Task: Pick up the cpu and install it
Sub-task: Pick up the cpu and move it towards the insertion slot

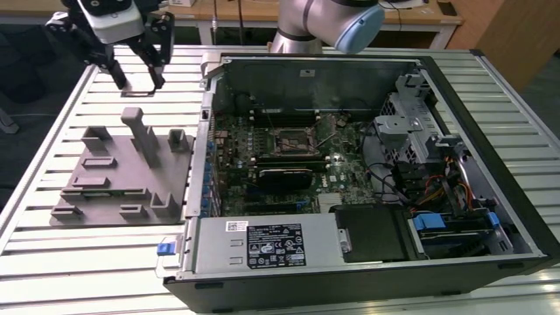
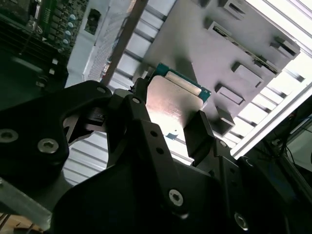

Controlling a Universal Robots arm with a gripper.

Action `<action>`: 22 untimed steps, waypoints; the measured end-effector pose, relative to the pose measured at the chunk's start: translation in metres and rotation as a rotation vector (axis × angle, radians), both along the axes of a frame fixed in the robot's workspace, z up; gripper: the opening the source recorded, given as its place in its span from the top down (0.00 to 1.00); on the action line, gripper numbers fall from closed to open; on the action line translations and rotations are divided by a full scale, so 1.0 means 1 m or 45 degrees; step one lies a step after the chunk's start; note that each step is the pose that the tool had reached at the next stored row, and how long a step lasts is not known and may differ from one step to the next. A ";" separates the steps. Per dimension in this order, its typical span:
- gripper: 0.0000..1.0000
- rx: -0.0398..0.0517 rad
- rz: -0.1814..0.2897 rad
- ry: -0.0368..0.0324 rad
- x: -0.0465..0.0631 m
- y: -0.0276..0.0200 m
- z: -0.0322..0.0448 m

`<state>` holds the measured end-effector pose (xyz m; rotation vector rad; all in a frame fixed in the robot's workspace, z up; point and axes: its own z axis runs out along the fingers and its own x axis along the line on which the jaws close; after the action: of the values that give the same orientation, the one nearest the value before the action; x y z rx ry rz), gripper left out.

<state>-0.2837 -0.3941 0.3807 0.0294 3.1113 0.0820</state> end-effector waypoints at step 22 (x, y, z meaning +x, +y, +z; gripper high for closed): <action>0.46 0.000 0.000 0.0002 0.088 0.0065 -0.0001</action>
<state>-0.1954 -0.3876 0.3807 0.0295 3.1114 0.0818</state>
